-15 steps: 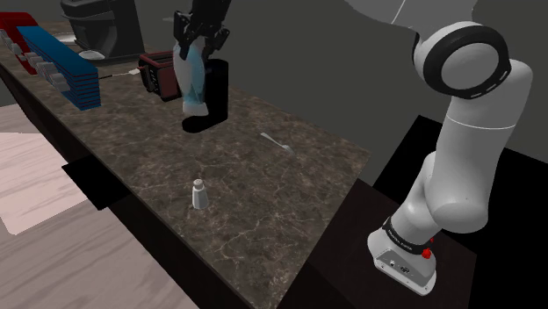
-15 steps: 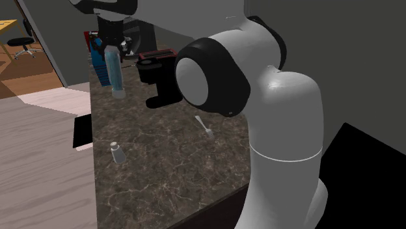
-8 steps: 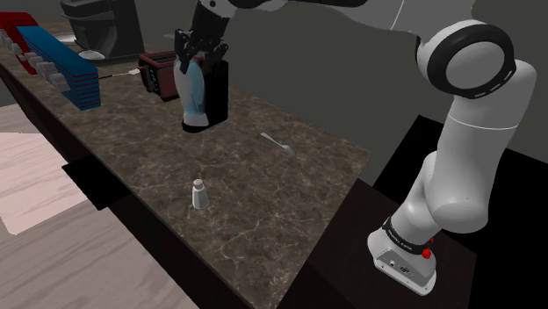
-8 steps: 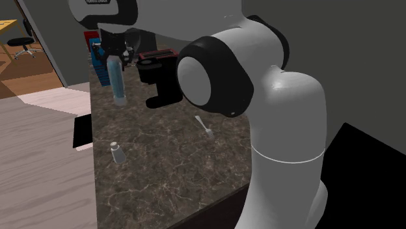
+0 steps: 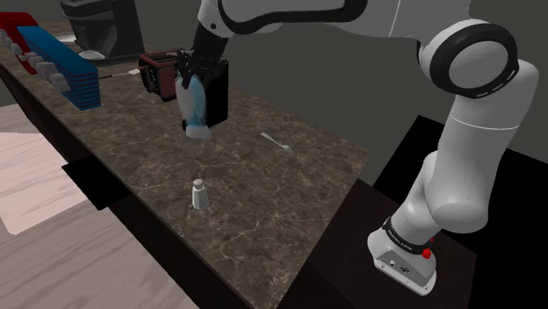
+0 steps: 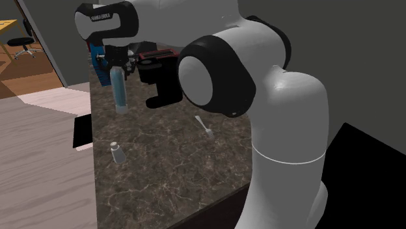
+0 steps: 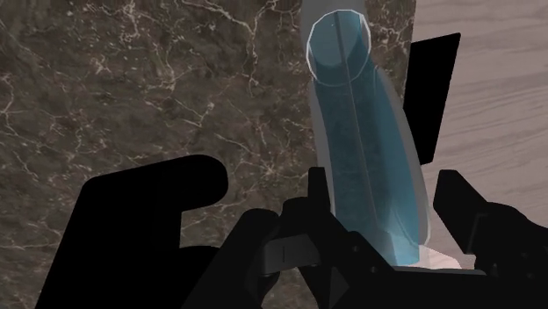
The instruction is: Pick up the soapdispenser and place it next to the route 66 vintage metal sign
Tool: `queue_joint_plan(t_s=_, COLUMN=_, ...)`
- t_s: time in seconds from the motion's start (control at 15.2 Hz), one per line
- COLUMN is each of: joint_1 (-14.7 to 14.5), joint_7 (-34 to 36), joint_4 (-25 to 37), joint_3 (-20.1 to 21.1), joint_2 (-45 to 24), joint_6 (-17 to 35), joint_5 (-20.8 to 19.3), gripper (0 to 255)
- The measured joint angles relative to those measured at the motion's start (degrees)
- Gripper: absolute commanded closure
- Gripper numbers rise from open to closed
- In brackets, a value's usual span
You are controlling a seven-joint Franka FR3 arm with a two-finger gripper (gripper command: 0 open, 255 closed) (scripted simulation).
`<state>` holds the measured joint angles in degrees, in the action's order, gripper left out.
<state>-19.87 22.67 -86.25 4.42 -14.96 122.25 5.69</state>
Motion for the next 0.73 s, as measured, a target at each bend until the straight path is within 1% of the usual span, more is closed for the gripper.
queue_joint_plan(t_s=0.73, joint_1=0.11, joint_7=-1.07, joint_4=-7.48, joint_3=0.08, joint_2=-0.62, joint_6=8.05, joint_5=0.56, gripper=255)
